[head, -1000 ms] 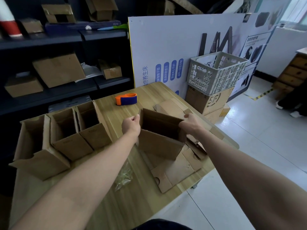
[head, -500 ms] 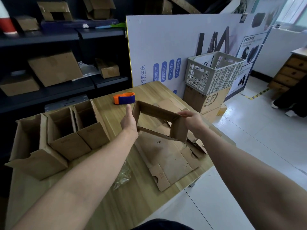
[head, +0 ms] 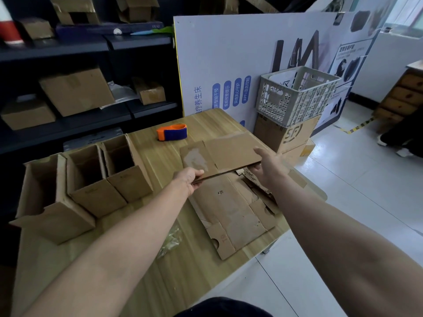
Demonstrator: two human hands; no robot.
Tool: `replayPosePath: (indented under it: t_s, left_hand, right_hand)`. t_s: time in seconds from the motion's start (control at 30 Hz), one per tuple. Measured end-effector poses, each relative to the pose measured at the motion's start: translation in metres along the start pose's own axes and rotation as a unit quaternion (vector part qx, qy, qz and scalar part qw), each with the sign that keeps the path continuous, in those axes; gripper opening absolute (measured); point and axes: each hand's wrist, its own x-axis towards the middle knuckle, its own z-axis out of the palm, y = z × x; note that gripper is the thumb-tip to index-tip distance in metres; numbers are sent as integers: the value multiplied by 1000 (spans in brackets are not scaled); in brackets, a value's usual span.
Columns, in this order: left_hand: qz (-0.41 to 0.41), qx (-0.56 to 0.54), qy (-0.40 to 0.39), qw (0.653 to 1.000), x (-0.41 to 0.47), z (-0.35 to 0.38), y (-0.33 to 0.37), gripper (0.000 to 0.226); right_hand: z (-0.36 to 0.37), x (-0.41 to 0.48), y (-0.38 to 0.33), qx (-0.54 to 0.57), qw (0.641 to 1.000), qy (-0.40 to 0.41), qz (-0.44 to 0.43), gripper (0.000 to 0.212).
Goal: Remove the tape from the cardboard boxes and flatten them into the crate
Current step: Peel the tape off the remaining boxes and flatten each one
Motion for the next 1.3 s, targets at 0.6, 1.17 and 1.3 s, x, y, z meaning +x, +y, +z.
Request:
replayPosePath:
  t_s: [0.6,1.17,1.3]
  left_hand:
    - [9,213,14,977,8,-33,-11,62]
    - [77,251,166,951,89,-48,53,54]
    - [85,299,197,930,113,-51,66,57]
  right_hand:
    - [21,8,24,-430,899,56,-55,32]
    - [106,69,31,-682,725,-53,-75,58]
    - [127,105,37,-738,660,-110,-88,63]
